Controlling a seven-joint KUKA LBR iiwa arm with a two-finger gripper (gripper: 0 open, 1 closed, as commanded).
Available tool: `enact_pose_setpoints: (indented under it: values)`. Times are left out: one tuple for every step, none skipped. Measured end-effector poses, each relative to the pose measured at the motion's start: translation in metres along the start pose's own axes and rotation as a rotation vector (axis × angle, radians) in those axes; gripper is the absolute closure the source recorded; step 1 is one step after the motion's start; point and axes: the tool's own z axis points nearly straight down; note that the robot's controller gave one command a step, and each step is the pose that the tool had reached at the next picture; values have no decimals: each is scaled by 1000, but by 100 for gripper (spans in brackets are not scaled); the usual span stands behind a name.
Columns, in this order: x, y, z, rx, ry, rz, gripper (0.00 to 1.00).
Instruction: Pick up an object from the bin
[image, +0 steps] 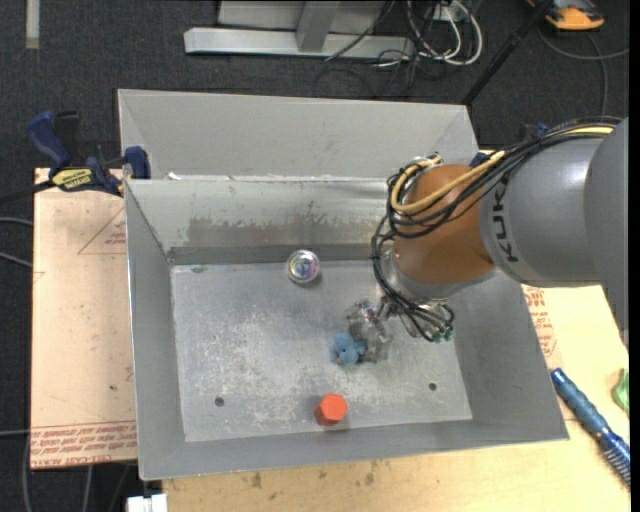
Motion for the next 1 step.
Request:
enact_pose_setpoints:
  values:
    - [34, 6, -143, 3, -8, -4, 100]
